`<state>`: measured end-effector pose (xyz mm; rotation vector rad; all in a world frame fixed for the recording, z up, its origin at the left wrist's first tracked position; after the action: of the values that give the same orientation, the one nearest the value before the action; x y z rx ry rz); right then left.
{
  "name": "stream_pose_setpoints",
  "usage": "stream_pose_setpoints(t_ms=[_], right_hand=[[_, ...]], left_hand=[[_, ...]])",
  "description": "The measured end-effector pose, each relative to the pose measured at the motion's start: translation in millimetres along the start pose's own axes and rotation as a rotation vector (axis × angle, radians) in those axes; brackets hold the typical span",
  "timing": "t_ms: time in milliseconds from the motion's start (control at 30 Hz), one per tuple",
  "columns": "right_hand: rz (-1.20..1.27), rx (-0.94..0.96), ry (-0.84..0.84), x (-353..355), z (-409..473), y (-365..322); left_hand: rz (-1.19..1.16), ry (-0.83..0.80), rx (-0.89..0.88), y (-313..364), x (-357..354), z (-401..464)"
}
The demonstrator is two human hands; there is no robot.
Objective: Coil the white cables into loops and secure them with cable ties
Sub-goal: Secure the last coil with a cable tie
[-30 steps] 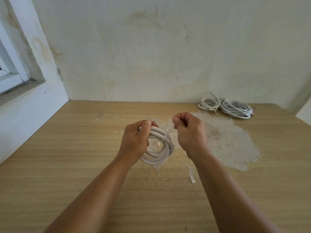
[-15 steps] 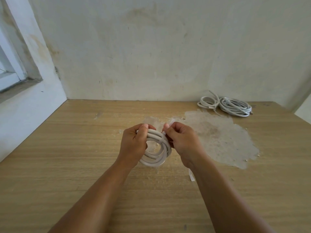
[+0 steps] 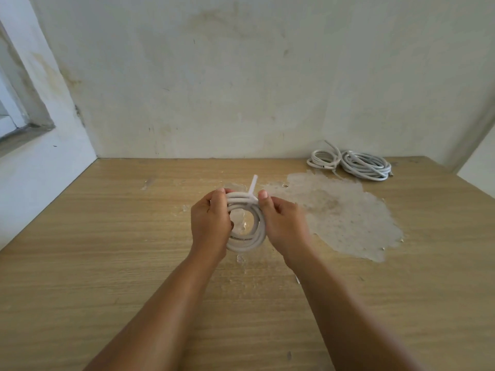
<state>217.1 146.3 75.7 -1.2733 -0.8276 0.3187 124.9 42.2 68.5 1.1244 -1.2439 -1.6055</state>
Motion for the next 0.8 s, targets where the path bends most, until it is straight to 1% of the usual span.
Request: stream_pose_setpoints(t_ms=[67,133,233,333,400,467,533,600,700,800], right_hand=[[-0.150,0.123,0.003,-1,-6,3],[-0.263,0.140,0.043,-1,-9,8],[-0.257,0.111,0.127,1,-9,14],[-0.231,0.089,0.081,7,-9,21],[-0.274,0.091,0.048,11,-12,24],[-0.339,0.129,0.076,16,-14,26],[-0.354,0.145,0.120,24,-12,26],[-0.328,0.128,0.126,34,-6,25],[-0.212,0.067,0.084,47,5,26],[-0.145,-0.022,0.055,56,16,28]], left_hand=[[-0.024,0.061,0.024,2,-5,0],[-0.019,0.086,0.037,4,-11,-2],[0.001,0.092,0.047,2,-20,-4],[0.000,0.085,0.075,-4,-25,-3],[-0.031,0.114,0.134,-7,-29,0],[-0.063,0.135,0.214,-8,-35,4],[-0.076,0.100,0.257,-9,-45,7],[-0.080,0.064,0.291,-11,-54,8],[-0.089,0.012,0.356,-19,-64,16],[-0.058,-0.087,0.416,-24,-73,25]])
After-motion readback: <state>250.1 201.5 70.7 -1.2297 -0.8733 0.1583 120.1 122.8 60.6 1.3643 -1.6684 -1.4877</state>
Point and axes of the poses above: each hand's wrist, its own z-axis towards the middle knuckle, its own x-axis out of the back of the hand, y = z × x, the point moved 2 cm from there along z, towards the middle knuckle, and after that the axes turned 3 degrees about -x, right-handed, at the moved point
